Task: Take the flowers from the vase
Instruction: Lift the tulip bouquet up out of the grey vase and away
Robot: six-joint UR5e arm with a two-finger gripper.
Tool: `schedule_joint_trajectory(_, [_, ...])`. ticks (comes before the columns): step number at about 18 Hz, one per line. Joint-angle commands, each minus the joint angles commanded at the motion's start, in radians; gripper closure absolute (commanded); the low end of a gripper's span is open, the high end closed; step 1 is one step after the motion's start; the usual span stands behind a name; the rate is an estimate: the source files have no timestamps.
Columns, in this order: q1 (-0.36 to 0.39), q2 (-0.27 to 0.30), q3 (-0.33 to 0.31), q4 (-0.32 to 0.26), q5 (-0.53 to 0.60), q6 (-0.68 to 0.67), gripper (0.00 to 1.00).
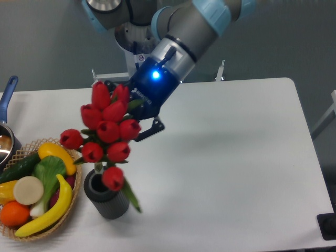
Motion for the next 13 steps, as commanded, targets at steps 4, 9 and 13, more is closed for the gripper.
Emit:
schedule_joint_trajectory(4, [0.081, -0.002, 0.011, -0.002, 0.003, 0.008, 0.60])
schedule_joint_trajectory(9, [0.183, -0.014, 0.032, -0.002, 0.003, 0.043, 0.60])
schedule_joint_trajectory(13, [0.238, -0.038, 0.032, -0.002, 0.003, 0.095, 0.60])
